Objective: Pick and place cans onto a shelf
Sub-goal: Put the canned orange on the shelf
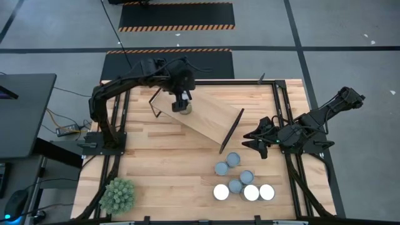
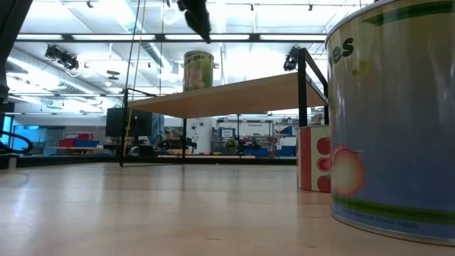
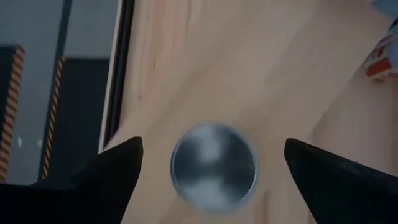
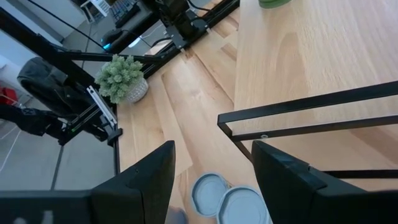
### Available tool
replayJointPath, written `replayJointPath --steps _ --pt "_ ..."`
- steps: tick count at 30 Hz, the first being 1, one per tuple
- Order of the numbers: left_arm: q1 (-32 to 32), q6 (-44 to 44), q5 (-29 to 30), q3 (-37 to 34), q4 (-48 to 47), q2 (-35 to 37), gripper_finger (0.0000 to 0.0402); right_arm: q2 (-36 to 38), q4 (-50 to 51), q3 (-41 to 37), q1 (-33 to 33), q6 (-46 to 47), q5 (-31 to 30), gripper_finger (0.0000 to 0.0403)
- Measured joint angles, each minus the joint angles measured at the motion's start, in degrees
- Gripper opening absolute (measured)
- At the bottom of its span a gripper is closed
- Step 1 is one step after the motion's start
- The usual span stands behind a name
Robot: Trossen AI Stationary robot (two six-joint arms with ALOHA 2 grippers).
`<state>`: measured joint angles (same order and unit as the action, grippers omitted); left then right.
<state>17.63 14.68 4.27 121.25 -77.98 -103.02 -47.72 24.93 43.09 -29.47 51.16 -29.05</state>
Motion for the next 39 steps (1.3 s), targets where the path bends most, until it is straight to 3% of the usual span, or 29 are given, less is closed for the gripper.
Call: replayJointPath --steps 15,20,28,39 --pt "0.4 -10.3 0.6 -1.8 -7.5 5.4 0.0396 0.0 0.0 0.0 0.0 -2.7 3.8 0.0219" --pt "-0.7 -12.8 1.0 -10.7 -6.9 8.3 0.0395 0.0 -1.1 0.0 0.7 -6.1 3.8 0.0219" --pt "-1.2 -9.5 1.2 -27.5 6.1 13.0 0.0395 0.0 -4.6 0.0 7.2 -10.7 8.2 0.0219" --pt "4.5 -2.5 0.8 -35.8 17.2 13.6 0.0395 -2.3 -15.2 0.0 19.4 -15.2 10.7 0.0219"
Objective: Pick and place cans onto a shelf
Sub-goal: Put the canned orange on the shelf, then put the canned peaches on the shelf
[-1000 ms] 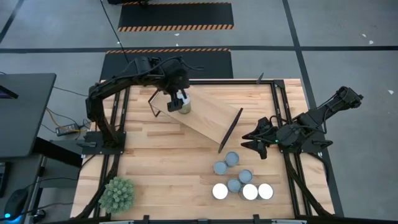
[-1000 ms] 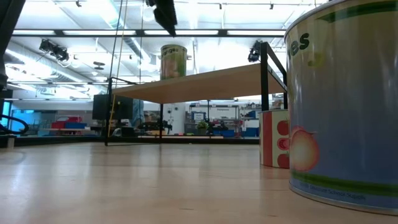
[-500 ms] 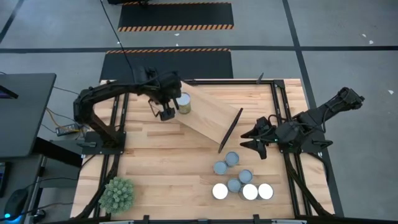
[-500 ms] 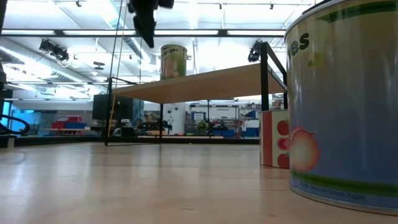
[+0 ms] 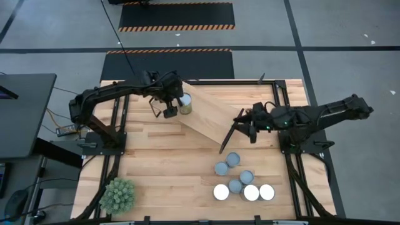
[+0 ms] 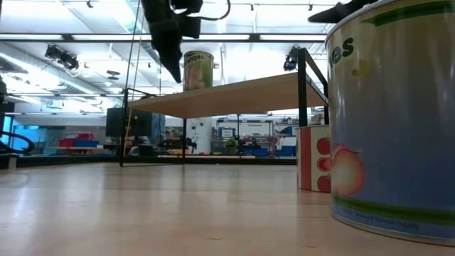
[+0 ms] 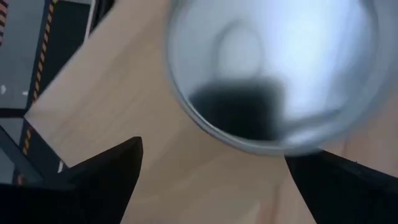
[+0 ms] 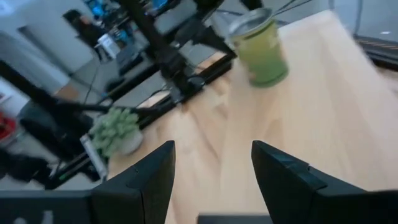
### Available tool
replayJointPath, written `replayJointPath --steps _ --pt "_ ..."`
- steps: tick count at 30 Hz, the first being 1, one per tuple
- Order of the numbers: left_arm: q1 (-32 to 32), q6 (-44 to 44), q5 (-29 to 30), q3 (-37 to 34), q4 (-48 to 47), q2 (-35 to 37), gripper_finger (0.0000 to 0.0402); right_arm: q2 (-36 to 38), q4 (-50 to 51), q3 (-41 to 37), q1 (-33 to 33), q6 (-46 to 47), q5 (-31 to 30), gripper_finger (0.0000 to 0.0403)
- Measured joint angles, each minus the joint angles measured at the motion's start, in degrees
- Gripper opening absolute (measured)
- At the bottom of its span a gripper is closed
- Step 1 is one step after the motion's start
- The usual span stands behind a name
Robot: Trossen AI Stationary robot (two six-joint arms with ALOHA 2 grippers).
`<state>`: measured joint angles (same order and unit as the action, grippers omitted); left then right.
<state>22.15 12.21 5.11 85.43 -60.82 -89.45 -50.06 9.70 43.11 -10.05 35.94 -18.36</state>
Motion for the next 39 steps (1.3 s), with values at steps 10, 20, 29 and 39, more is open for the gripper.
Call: replayJointPath --steps 10,20,29,39 --pt "1.8 0.7 -2.0 -0.8 3.0 0.0 0.0395 -2.5 -2.0 0.0 8.8 -0.5 7.8 0.0219" --pt "1.7 -3.5 -2.4 -0.8 9.9 -0.2 0.0395 -3.2 -4.0 0.0 13.4 -2.6 11.0 0.0219" --pt "0.3 -4.1 -0.2 -0.8 13.4 -1.8 0.0395 -3.2 -4.1 0.0 15.5 -4.0 12.1 0.0219" --pt "0.3 -0.5 4.0 -0.8 16.4 -4.0 0.0395 -3.2 -5.0 0.0 16.1 -4.5 12.7 0.0219"
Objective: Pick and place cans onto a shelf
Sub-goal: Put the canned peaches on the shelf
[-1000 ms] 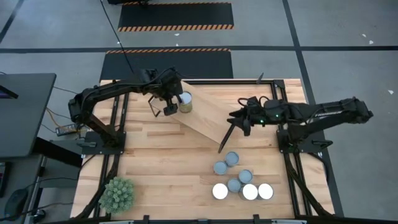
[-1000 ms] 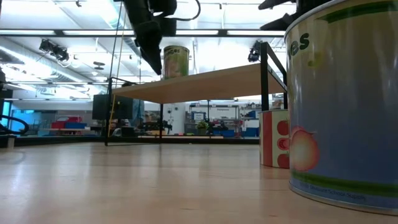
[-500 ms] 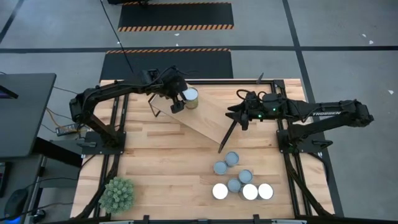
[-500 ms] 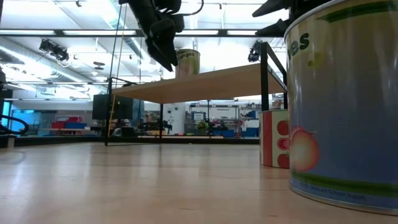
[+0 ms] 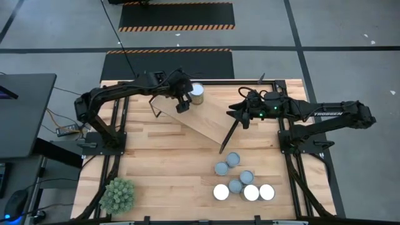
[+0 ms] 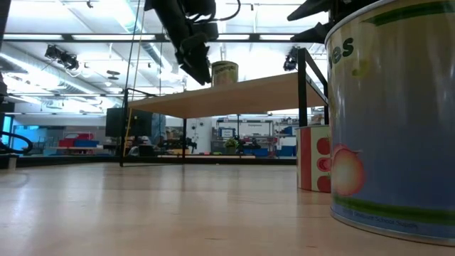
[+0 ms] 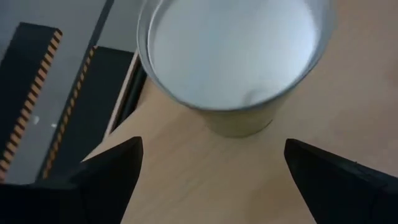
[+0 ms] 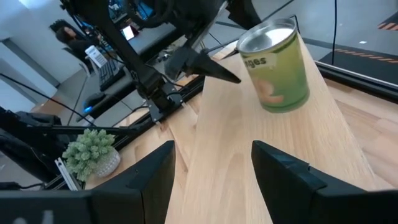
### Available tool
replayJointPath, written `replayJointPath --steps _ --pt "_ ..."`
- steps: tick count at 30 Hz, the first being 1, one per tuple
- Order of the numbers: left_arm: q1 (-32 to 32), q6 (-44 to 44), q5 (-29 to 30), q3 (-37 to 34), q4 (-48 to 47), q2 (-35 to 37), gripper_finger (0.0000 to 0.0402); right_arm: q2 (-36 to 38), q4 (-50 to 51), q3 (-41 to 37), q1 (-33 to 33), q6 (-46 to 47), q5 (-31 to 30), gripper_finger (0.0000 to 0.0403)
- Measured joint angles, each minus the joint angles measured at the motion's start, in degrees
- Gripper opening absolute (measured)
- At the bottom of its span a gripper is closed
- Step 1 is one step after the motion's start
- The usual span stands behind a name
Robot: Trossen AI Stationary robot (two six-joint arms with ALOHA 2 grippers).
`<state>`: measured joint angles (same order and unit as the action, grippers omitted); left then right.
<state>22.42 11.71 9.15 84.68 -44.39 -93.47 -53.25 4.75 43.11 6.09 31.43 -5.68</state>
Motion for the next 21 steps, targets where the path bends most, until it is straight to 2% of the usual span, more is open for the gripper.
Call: replayJointPath --steps 5,10,21 --pt "0.5 2.0 0.6 0.0 0.7 -0.4 0.0395 0.0 -0.1 0.0 0.2 0.0 0.7 0.0219" --pt "0.7 1.8 -1.3 0.0 -0.5 -0.3 0.0395 0.0 -0.1 0.0 0.5 0.3 1.0 0.0219" --pt "0.1 -5.9 -6.2 0.0 -4.6 5.6 0.0395 0.0 0.0 0.0 0.6 1.4 1.2 0.0219"
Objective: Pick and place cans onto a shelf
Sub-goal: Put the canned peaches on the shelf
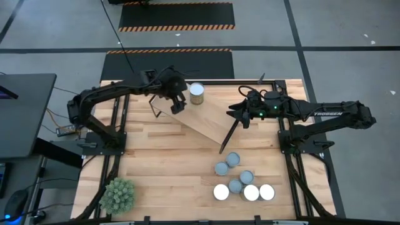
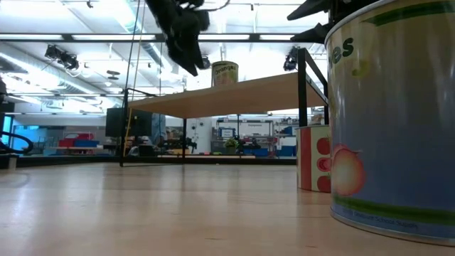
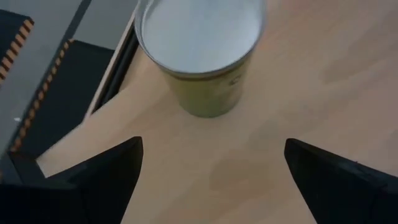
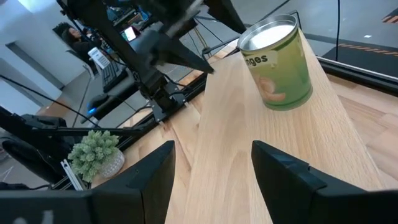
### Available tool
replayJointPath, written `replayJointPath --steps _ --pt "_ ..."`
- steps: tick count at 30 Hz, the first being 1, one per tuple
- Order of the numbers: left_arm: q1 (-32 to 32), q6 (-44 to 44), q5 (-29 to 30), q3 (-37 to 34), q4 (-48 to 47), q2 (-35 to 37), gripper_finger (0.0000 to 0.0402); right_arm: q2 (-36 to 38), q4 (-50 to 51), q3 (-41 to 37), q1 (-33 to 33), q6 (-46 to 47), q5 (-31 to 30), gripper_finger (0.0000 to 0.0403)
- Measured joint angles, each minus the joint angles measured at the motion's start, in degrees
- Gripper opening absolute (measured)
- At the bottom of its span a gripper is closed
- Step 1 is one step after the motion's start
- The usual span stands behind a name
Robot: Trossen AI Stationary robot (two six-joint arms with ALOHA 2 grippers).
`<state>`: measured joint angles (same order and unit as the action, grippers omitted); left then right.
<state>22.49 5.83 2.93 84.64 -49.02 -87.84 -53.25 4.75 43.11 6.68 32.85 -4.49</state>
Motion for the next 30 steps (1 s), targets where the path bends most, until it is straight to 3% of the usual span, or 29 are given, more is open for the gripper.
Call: replayJointPath --steps 6,12,22,30 --pt "-1.9 -6.7 -0.9 0.0 -1.5 4.4 0.0395 0.0 1.1 0.5 0.0 0.6 0.0 0.0219" --pt "-7.1 -8.2 -1.2 -0.2 1.6 5.8 0.0395 -1.6 9.7 8.4 0.2 -3.9 -1.9 0.0217" --pt "-14.8 -13.0 -1.4 -10.3 16.1 6.2 0.0395 -5.9 20.2 19.3 1.7 -8.6 -1.7 0.0217" --pt "-19.3 -16.9 -1.3 -16.2 24.0 6.2 0.0395 -7.7 22.9 21.6 0.0 -4.9 0.0 0.0216"
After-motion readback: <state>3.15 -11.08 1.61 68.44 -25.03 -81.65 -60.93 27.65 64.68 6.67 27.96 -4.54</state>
